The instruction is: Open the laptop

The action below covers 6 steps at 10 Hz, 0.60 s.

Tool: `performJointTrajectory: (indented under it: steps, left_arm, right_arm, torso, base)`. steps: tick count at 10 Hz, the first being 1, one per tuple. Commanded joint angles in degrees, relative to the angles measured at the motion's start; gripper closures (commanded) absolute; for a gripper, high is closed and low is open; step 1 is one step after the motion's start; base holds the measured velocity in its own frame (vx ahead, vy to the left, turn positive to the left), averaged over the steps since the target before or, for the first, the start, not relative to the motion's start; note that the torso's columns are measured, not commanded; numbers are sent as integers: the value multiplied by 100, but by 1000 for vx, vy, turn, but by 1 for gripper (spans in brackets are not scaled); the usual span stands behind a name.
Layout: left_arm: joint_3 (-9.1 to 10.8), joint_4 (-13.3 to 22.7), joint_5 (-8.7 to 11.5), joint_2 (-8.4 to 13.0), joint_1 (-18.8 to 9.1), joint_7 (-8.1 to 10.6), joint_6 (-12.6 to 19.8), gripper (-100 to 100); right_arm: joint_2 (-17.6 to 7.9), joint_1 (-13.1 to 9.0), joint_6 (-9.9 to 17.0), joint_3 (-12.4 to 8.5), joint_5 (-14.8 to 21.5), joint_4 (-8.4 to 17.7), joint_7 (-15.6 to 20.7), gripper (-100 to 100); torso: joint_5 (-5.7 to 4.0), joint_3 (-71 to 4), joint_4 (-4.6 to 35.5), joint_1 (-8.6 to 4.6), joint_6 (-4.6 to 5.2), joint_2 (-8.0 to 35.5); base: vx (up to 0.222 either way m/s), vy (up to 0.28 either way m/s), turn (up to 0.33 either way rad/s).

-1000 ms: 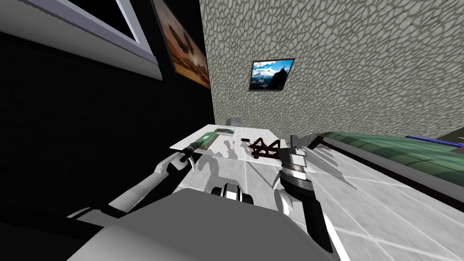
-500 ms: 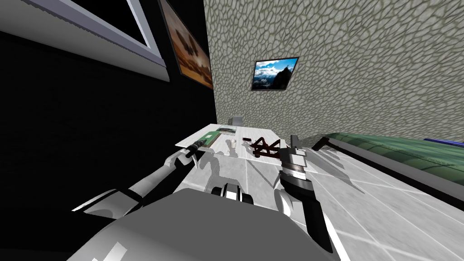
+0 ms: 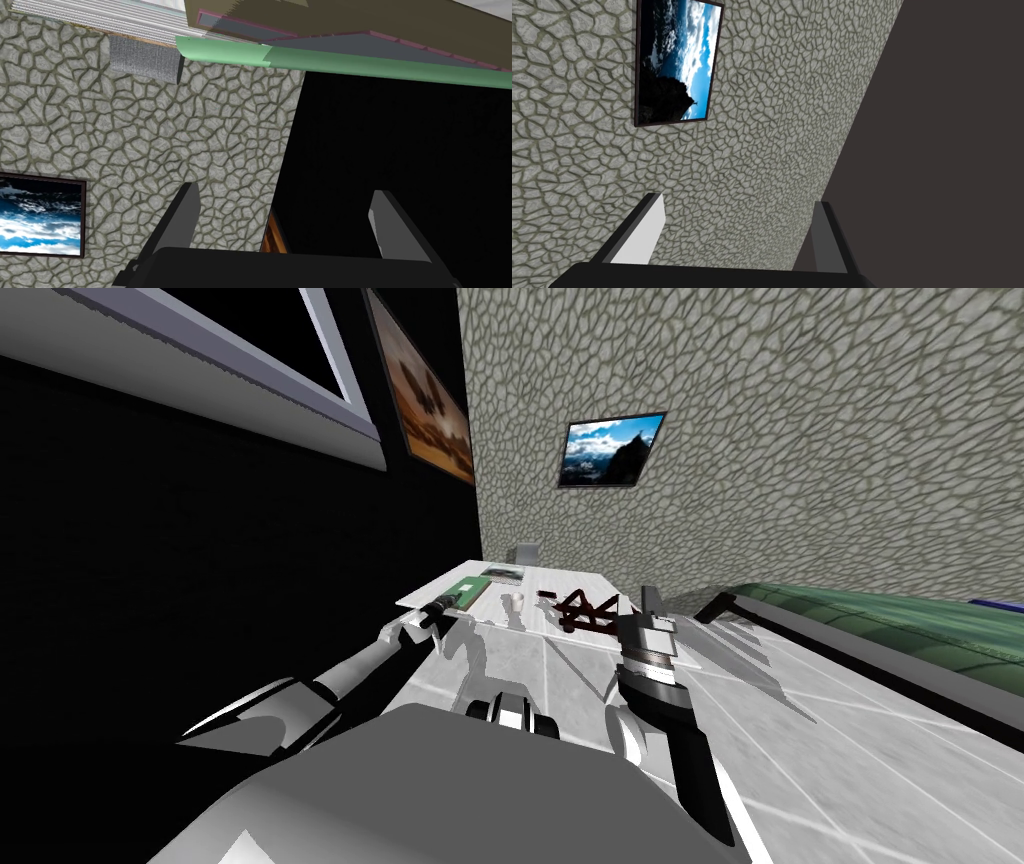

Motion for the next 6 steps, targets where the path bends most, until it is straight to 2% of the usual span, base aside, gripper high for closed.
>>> performJointTrajectory:
  steps: [1, 2, 3, 5, 6]
  left_arm:
    - [-98, 264, 8, -2, -433, 4, -18, -100]
    - [-367, 599, 90, 21, -660, 46, -95, -100]
    - [-480, 747, 90, 21, -824, 46, -95, -100]
    - [-480, 854, 90, 21, -1108, 46, -95, -100]
    - [-764, 1071, 171, 44, -1285, 88, -171, -100]
  right_arm:
    - [0, 0, 0, 0, 0, 0, 0, 0]
    - [0, 0, 0, 0, 0, 0, 0, 0]
    - [0, 1, 0, 0, 0, 0, 0, 0]
    - [0, 0, 0, 0, 0, 0, 0, 0]
    - [0, 0, 0, 0, 0, 0, 0, 0]
  torso:
    - [0, -8, -3, 1, 2, -12]
    - [0, -14, -6, 0, 2, -21]
    - [0, -6, -4, 0, -4, -6]
    - [-1, -3, -1, -4, 2, -5]
    - [-3, -12, -5, -6, 1, -18]
  base:
    - [-10, 4, -17]
    - [-51, -3, 119]
    - [-78, 1, 85]
    - [-33, -3, -5]
    - [-59, -11, 160]
